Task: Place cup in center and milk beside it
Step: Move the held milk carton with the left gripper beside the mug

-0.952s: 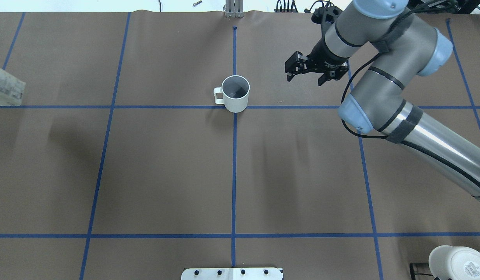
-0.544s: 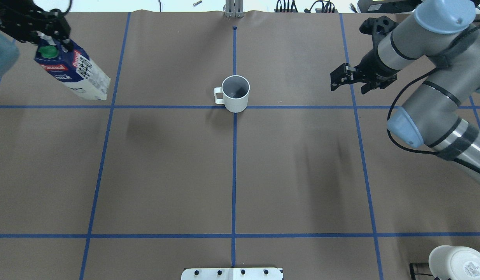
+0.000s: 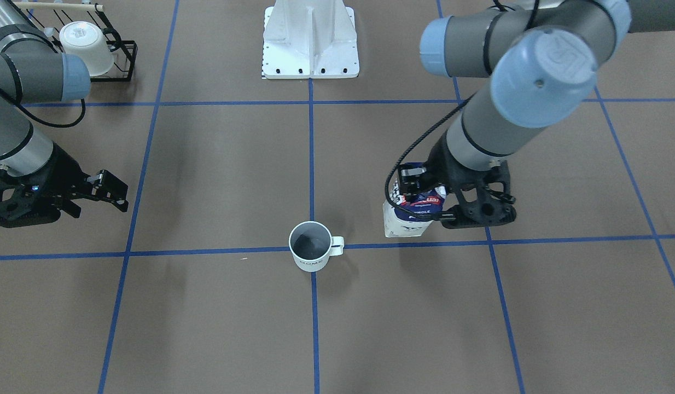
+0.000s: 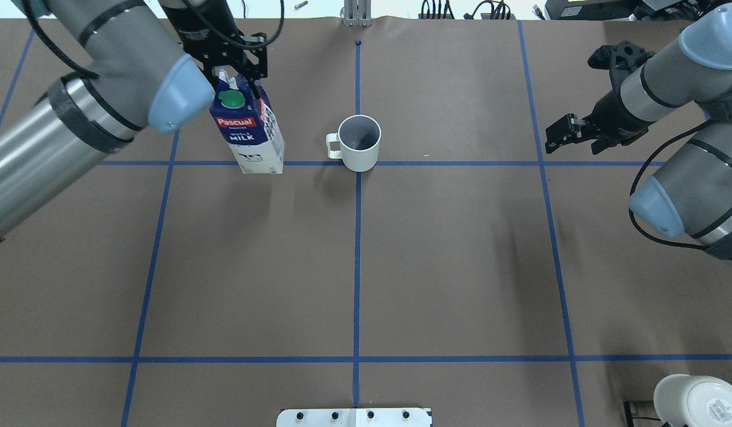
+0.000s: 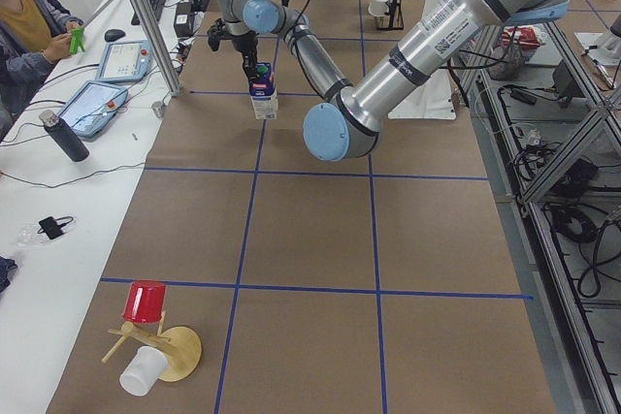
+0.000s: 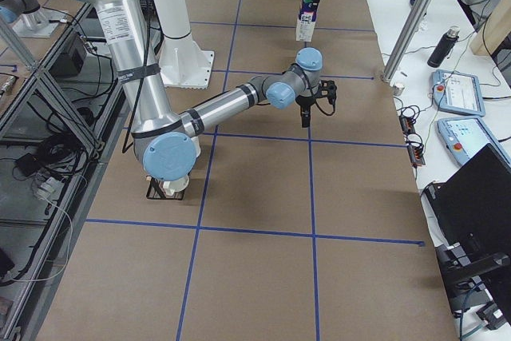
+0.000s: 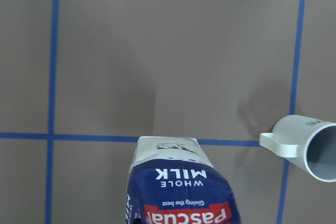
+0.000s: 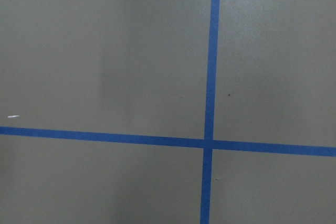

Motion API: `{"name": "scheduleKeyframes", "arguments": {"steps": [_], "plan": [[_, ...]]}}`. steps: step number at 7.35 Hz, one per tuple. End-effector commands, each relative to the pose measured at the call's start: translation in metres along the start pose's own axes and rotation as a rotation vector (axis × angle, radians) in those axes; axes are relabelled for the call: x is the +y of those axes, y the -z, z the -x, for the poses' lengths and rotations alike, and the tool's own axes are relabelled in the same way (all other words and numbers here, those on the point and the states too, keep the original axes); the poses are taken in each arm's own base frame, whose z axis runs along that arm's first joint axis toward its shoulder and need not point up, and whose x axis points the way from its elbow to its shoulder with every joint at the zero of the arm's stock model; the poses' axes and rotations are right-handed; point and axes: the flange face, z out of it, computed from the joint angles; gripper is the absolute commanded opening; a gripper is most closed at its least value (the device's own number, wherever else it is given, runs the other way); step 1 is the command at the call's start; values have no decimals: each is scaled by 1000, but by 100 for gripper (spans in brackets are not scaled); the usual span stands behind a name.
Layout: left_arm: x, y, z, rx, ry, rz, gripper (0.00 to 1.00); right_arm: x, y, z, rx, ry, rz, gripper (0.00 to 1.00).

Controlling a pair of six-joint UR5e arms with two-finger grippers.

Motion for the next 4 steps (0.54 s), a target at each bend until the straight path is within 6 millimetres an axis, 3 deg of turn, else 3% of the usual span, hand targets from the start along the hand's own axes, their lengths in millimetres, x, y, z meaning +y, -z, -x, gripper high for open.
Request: {"name": "scheduleKeyframes", "arguments": {"steps": [1, 2, 4], "plan": [[38, -45, -49, -23, 0, 49, 53, 2, -3, -6, 10, -4, 1, 100], [38, -53, -62, -30, -9, 27, 53, 2, -3, -6, 11, -4, 0, 100], [40, -64, -68, -26, -16, 32, 57, 3, -6, -9, 17, -6, 2, 100]]}}
